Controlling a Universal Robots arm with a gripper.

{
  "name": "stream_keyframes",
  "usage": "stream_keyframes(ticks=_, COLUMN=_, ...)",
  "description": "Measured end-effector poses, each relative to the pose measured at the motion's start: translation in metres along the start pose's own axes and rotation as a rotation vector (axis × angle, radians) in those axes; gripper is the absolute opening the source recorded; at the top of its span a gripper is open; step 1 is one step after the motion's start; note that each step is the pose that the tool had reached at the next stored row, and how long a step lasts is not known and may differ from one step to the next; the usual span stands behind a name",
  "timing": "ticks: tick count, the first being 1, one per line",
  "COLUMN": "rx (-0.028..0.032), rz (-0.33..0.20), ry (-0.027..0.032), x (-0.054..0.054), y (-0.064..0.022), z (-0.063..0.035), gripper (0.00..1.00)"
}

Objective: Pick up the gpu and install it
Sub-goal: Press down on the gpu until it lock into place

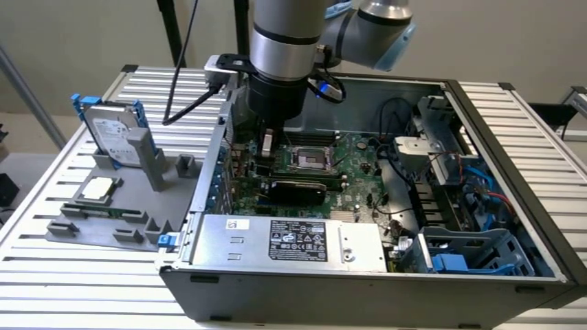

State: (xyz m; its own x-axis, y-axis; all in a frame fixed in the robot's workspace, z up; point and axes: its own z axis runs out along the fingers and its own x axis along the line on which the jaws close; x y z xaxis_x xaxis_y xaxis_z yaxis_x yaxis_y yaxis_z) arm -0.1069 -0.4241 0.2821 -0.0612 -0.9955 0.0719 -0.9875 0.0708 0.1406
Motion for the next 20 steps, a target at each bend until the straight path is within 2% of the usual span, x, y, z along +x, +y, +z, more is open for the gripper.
stream_keyframes(ticks=4, rx=-0.0608, rz=-0.007, ry=0.0021, x=0.0002, y=0.0032, z=0.0004, gripper=0.11)
stream_keyframes(ticks=8, rx=-0.1189, rz=-0.013, ry=0.0051, x=0.0004, y=0.0060, z=0.0008, gripper=0.11)
stream_keyframes(ticks=12, rx=-0.1679, rz=-0.017, ry=0.0087, x=0.0004, y=0.0066, z=0.0010, gripper=0.11)
stream_keyframes(ticks=16, rx=-0.2135, rz=-0.021, ry=0.0110, x=0.0006, y=0.0057, z=0.0007, gripper=0.11)
stream_keyframes(ticks=18, rx=-0.2285, rz=-0.023, ry=0.0189, x=0.0014, y=0.0048, z=0.0004, gripper=0.11)
stream_keyframes(ticks=19, rx=-0.2336, rz=-0.023, ry=0.0223, x=0.0018, y=0.0045, z=0.0000, gripper=0.11)
stream_keyframes(ticks=20, rx=-0.2207, rz=-0.021, ry=0.0224, x=0.0019, y=0.0051, z=-0.0002, gripper=0.11)
